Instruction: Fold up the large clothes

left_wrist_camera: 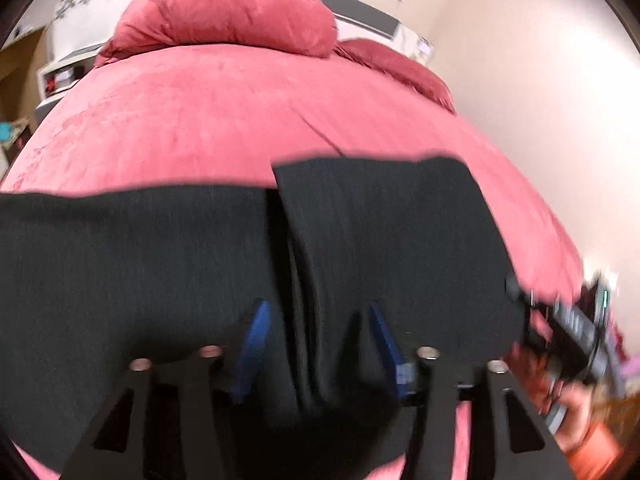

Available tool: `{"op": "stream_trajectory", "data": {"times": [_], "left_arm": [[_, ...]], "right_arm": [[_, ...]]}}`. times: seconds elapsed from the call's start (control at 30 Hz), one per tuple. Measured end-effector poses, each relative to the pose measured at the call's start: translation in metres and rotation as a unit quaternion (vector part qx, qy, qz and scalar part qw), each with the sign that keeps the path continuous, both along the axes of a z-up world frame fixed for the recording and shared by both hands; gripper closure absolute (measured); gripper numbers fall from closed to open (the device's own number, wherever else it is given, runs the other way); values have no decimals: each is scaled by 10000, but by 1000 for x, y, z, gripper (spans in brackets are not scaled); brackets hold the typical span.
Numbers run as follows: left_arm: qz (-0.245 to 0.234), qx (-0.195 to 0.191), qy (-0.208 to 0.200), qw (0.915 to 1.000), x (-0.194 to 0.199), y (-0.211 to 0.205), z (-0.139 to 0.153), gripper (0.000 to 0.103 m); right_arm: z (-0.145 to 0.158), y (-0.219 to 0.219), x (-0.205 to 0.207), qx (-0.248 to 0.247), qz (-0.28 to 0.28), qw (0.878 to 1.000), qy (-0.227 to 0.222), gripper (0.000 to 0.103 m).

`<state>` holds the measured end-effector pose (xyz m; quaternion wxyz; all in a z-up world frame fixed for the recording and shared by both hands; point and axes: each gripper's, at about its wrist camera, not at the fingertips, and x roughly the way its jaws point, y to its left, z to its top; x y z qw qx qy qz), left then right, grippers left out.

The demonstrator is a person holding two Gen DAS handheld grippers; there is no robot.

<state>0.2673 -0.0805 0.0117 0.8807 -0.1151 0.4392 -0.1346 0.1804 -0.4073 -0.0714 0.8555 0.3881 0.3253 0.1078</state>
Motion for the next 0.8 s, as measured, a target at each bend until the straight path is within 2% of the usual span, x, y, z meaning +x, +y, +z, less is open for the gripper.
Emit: {"op": "stream_trajectory", "data": {"times": [0.07, 0.23, 0.27, 0.3, 0.33, 0.37, 0.43, 0.47, 0.5, 0.53, 0.57, 0.6, 0.63, 0.67, 0.7, 0.73, 0.8], "left_arm": [[216, -127, 86, 9996, 24, 5, 2, 32], [482, -489, 765, 9947, 74, 10, -14, 32], [490, -641, 853, 9931, 79, 11, -17, 34], [471, -731, 913, 9920, 81, 11, -18, 47], [363, -740, 912, 9924, 82, 8, -19, 56], [312, -644, 849, 9938, 83, -2, -19, 63], [159, -104, 436, 9989, 74, -13, -8, 71], [86, 51, 295, 9995, 72, -19, -2, 79], [19, 187, 77, 9998, 68, -20, 6, 91], [71, 245, -161, 9995, 64, -18, 16, 92], [218, 311, -319, 9988, 63, -14, 23, 100], [359, 379, -394, 9979, 64, -8, 26, 100], [333, 480, -220, 9980, 71, -6, 19, 100], [248, 625, -76, 9977, 74, -8, 13, 99], [58, 939, -22, 9956, 73, -15, 4, 99], [-42, 1104, -95, 9938, 70, -19, 1, 99], [-205, 1594, -385, 9863, 58, -31, -3, 91]], "right_arm": [[4, 6, 0, -99, -5, 9999, -56, 56], [5, 19, -4, -471, -60, 9984, -316, 56], [5, 18, -4, -450, -64, 9984, -335, 56], [3, 17, -5, -407, -63, 9985, -360, 56], [2, 15, -6, -356, -60, 9986, -398, 56], [1, 14, -7, -315, -58, 9986, -428, 56], [-1, 13, -7, -257, -56, 9986, -469, 56], [-1, 13, -7, -255, -57, 9985, -478, 56], [-1, 13, -8, -257, -57, 9985, -485, 56], [-2, 11, -7, -255, -53, 9984, -493, 56], [-2, 12, -8, -256, -54, 9984, -497, 56], [-2, 12, -8, -265, -54, 9984, -501, 56], [-3, 11, -8, -267, -49, 9984, -506, 56], [-3, 12, -8, -282, -50, 9983, -515, 56], [-3, 12, -8, -292, -53, 9982, -516, 56], [-4, 12, -8, -282, -50, 9983, -512, 56], [-4, 12, -9, -268, -49, 9983, -520, 56]]}}
